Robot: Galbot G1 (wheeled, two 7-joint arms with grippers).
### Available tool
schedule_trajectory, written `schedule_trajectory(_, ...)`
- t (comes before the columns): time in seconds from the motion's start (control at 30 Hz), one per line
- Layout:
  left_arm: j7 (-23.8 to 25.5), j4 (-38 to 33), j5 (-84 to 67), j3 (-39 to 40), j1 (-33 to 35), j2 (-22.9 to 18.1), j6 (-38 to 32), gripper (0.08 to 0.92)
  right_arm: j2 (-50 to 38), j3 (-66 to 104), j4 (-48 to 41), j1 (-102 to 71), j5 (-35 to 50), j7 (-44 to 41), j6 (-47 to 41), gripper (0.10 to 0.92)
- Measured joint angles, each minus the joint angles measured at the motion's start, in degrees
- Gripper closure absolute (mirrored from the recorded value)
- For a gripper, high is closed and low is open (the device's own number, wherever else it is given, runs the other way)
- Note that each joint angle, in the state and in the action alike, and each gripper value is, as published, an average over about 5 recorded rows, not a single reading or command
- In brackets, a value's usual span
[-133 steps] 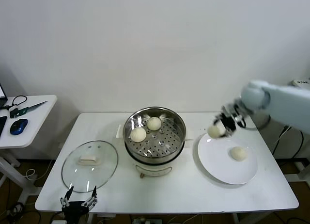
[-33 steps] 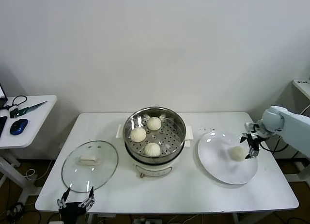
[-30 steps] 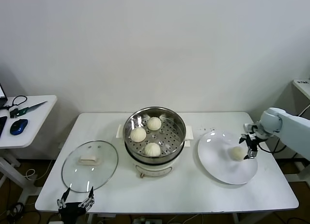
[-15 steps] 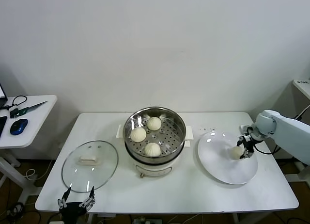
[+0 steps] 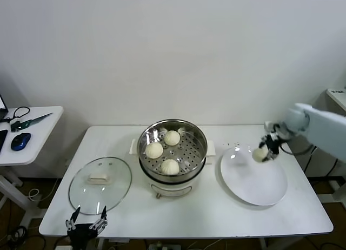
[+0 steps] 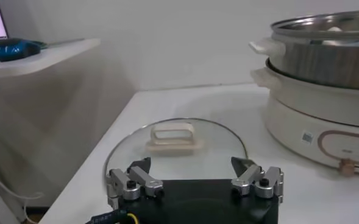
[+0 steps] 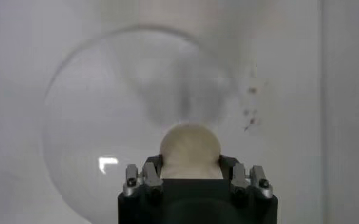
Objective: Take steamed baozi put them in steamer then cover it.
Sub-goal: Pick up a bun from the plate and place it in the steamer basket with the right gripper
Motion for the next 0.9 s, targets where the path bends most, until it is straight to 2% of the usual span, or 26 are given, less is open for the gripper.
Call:
schedule_trajectory(0.2,0.1,-0.3,0.0,0.5,-0.4,0.0,0.3,0.177,4.1,-8.1,8.5,15.1,10.5,0.4,-2.7,0.392)
schedule_trajectory(0.43,0.2,-0.6,-0.4,0.5,-0.5,0.2,0.4,0.177,10.3,-10.7,16.0,22.3,20.1,3.7,-7.1,0.389)
schedule_trajectory(0.67,0.2,-0.6,-0.9,0.0,-0.5,0.2,0.4,0.177,17.1,-10.3,17.8,21.0,24.1,7.8,-10.9,0.392)
schedule_trajectory(0.9,0.2,-0.5,-1.3,-0.5,-0.5,0.4,0.5,0.177,22.0,-9.6,16.5,16.1,24.2,10.7,-13.2,0.393)
